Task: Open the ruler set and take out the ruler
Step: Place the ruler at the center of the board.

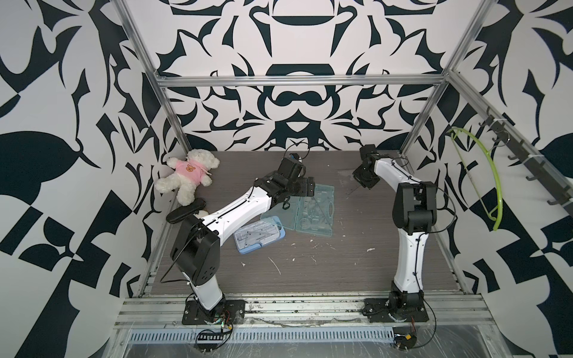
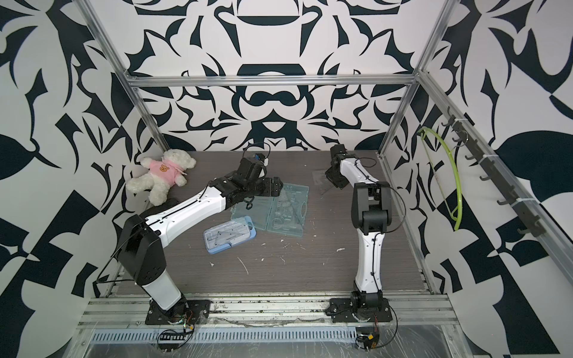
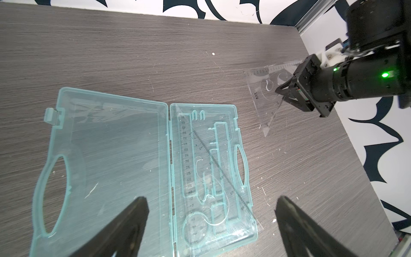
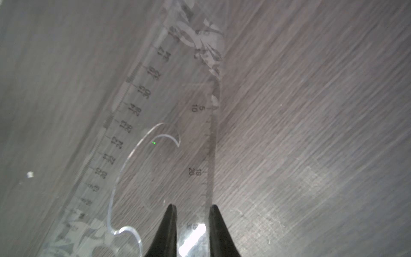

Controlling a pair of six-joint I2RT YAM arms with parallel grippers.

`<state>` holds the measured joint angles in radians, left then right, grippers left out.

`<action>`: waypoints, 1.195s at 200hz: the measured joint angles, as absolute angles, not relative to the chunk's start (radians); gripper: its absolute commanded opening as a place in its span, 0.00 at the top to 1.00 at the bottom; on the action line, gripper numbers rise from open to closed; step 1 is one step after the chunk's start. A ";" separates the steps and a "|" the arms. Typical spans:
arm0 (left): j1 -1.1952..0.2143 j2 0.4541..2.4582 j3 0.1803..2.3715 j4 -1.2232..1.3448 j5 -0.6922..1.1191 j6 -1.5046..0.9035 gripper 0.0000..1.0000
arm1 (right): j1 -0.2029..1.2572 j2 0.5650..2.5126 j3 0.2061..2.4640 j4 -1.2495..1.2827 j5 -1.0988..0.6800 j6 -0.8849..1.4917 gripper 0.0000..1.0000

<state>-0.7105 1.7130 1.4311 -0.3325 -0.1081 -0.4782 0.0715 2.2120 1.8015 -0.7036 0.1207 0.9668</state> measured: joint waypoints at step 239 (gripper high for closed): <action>-0.586 1.473 1.164 -0.347 -0.027 -0.611 0.01 | 0.073 2.065 1.487 -0.442 0.018 0.921 0.56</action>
